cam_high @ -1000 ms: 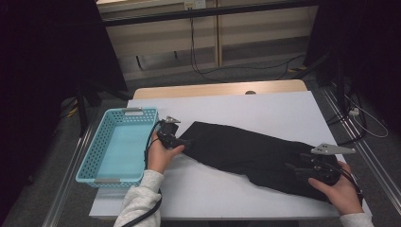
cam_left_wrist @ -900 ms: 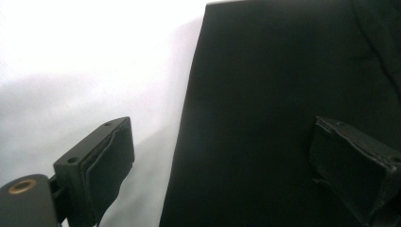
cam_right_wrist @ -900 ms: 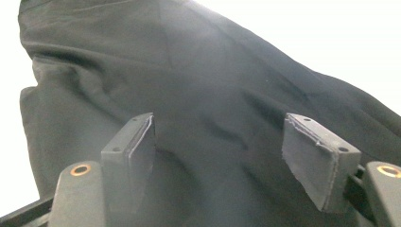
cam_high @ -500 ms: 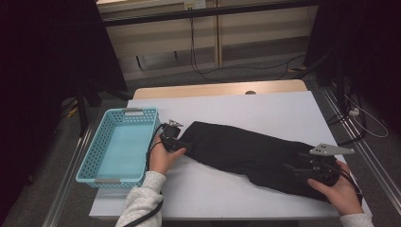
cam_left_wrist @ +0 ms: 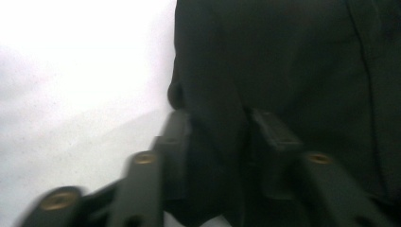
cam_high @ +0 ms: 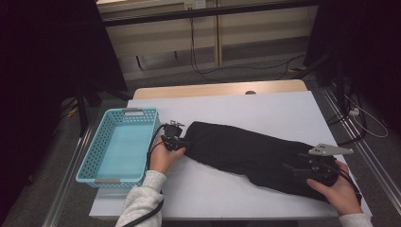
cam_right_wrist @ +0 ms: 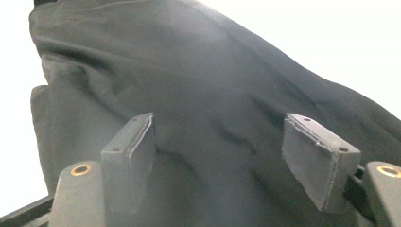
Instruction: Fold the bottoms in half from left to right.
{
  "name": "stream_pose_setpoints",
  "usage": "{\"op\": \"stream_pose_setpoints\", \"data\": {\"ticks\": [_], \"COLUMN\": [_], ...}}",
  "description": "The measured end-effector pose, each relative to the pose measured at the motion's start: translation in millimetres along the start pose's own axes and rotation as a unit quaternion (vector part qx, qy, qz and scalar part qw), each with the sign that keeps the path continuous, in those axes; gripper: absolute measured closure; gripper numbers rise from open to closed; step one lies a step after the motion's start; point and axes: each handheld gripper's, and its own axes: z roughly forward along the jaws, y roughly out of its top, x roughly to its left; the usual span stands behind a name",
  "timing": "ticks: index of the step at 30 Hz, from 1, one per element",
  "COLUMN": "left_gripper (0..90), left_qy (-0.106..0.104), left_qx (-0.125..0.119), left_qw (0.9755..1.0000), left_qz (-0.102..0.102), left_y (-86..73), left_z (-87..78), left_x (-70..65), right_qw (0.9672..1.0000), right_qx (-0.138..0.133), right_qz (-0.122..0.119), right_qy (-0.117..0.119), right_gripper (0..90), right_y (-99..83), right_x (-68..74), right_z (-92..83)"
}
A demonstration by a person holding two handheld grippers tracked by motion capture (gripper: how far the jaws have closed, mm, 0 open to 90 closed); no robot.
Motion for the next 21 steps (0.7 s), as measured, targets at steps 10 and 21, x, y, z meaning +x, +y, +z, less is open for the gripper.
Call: {"op": "stream_pose_setpoints", "data": {"ticks": [10,21], "left_gripper": [84.5,85.4], "left_qy": [-0.031,-0.045], "left_qx": [0.022,0.01], "left_qw": [0.9992,0.9986], "left_qz": [-0.013,-0.025], "left_y": [3.7,10.2], "left_z": [-0.2,-18.8], "left_x": [-3.7,7.8], "right_qw": [1.0,1.0], "right_qx": [-0.002,-0.003], "right_qz": [0.004,0.005], "right_qy": [0.005,0.003], "right_gripper": [26.8,25.2], "right_y": [-1.1,-1.5], "right_x": [-0.3,-1.5], "right_z": [-0.5,-0.6]}}
